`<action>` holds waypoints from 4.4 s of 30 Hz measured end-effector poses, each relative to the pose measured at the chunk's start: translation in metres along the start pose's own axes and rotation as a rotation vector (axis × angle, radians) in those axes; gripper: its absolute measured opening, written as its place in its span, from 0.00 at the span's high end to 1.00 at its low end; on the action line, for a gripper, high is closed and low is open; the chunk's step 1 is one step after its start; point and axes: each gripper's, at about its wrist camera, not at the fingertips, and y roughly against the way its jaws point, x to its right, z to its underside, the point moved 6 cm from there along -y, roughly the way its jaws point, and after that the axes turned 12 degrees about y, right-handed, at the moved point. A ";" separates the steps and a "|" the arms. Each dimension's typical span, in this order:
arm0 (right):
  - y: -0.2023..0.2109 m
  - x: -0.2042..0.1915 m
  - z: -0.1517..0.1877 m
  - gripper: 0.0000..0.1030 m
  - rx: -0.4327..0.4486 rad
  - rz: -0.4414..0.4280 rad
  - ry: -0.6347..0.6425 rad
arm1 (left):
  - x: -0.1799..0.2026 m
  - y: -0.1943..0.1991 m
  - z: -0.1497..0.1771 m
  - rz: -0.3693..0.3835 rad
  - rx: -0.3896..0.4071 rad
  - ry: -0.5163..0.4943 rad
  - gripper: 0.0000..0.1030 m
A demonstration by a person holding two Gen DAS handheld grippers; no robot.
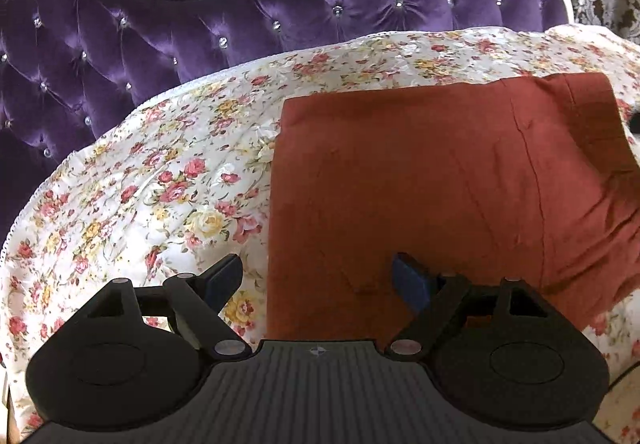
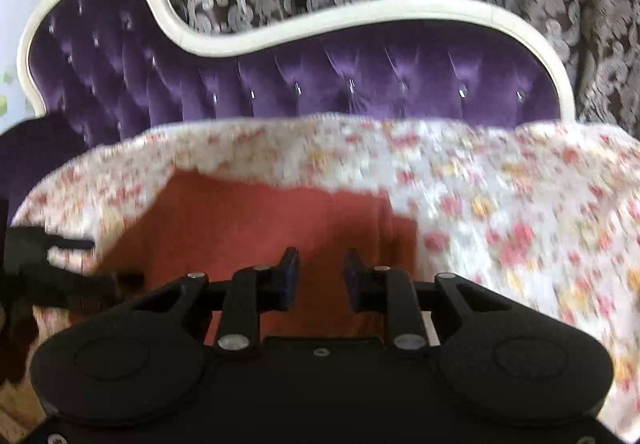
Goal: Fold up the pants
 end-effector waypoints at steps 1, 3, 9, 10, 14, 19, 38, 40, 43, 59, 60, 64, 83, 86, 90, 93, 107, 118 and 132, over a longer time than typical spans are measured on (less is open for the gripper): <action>-0.008 0.001 -0.003 0.68 0.001 -0.011 -0.003 | 0.000 0.000 0.001 0.000 0.000 0.007 0.19; -0.034 0.007 -0.008 0.68 -0.033 -0.016 -0.024 | -0.001 0.001 0.003 0.000 0.004 0.019 0.18; -0.077 0.047 0.014 0.74 -0.148 0.124 -0.146 | -0.006 -0.001 0.004 0.016 -0.001 0.060 0.09; -0.070 0.050 0.016 0.74 -0.146 0.116 -0.178 | -0.007 -0.001 0.004 0.020 -0.001 0.064 0.09; -0.044 0.049 0.027 0.45 -0.134 0.116 -0.178 | -0.011 -0.001 0.002 0.049 0.000 0.069 0.09; -0.026 0.049 0.051 0.33 -0.153 -0.003 -0.272 | -0.016 0.000 -0.004 0.032 0.026 0.072 0.10; -0.051 0.036 0.039 0.41 -0.116 -0.171 -0.268 | -0.025 -0.046 -0.027 0.195 -0.115 0.201 0.06; -0.049 0.034 0.039 0.48 -0.110 -0.163 -0.254 | -0.021 -0.039 -0.025 0.223 -0.103 0.208 0.31; -0.038 0.024 0.033 0.62 -0.077 -0.136 -0.189 | -0.010 -0.020 -0.023 0.170 -0.039 0.157 0.77; -0.070 0.014 -0.062 0.68 0.055 -0.142 -0.084 | -0.031 -0.017 -0.097 0.074 0.121 0.174 0.80; -0.086 0.017 -0.058 0.65 0.027 -0.127 -0.086 | -0.033 -0.031 -0.094 0.049 0.093 0.171 0.78; -0.128 0.037 -0.021 0.46 -0.131 -0.062 -0.130 | -0.041 -0.071 -0.065 -0.045 0.018 0.123 0.68; -0.082 -0.004 -0.001 0.79 -0.063 0.013 -0.013 | -0.017 -0.040 -0.040 -0.140 0.047 0.100 0.49; -0.086 0.000 -0.005 0.82 -0.085 0.011 -0.043 | -0.017 -0.045 -0.047 -0.156 0.015 0.112 0.43; -0.088 0.000 -0.007 0.82 -0.097 0.017 -0.053 | -0.022 -0.044 -0.044 -0.186 0.010 0.146 0.36; -0.088 -0.002 -0.007 0.81 -0.102 0.023 -0.050 | -0.021 -0.044 -0.042 -0.196 0.019 0.158 0.33; -0.096 -0.025 -0.017 0.32 -0.169 -0.015 0.016 | -0.024 -0.046 -0.047 -0.170 -0.015 0.178 0.32; -0.103 -0.033 -0.021 0.11 -0.213 -0.014 -0.003 | -0.025 -0.046 -0.046 -0.171 -0.005 0.185 0.26; -0.113 -0.037 -0.022 0.00 -0.257 -0.005 0.017 | -0.023 -0.046 -0.046 -0.160 0.006 0.190 0.26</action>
